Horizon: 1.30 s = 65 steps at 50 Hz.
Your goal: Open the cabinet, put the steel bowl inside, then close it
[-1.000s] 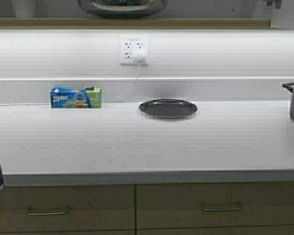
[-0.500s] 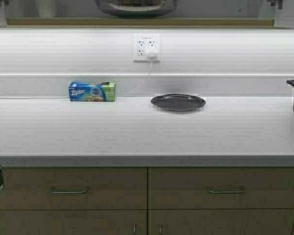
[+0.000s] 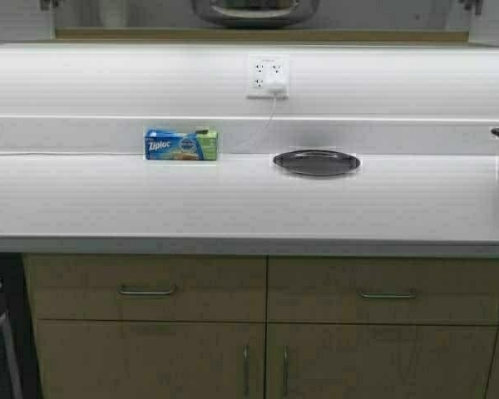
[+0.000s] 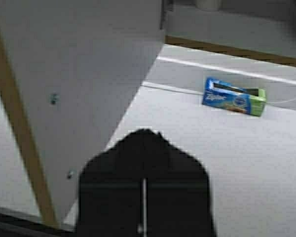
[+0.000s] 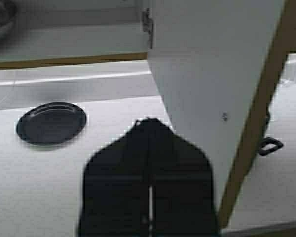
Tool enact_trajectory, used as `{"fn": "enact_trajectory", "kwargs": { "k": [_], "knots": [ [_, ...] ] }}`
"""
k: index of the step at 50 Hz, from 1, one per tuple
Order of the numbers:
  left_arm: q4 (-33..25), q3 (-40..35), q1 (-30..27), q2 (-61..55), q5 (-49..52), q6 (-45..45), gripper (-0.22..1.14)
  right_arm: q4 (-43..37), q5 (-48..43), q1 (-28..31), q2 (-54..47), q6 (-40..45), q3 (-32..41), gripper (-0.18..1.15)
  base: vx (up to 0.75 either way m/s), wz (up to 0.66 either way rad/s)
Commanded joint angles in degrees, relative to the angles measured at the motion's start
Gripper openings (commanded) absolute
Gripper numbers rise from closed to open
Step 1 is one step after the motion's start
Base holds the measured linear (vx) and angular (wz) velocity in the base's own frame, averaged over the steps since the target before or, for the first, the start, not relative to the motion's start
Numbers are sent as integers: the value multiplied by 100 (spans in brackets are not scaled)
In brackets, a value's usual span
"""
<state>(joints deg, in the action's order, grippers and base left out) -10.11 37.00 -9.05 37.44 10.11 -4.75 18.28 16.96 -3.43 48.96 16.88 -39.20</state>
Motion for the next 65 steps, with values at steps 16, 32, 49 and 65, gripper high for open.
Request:
{"fn": "enact_trajectory", "kwargs": {
  "k": [16,32,49,65],
  "knots": [
    [35,-1837,-1274,-1714,-97,-9,4,272,-404,-1521,-1151,0,1178,7,-20,1],
    [-35,-3164,-1301,-3182,-193,26,4,123,-448,-1714,-3226,44,2742,7,-7,-2],
    [-44,-3647,-853,-3691,-185,26,4,-281,-492,-1494,-3850,35,3208,7,1,-1],
    [-35,-2628,-53,-2813,-316,18,4,-290,-545,-650,-3911,26,3190,7,1,0]
  ]
}}
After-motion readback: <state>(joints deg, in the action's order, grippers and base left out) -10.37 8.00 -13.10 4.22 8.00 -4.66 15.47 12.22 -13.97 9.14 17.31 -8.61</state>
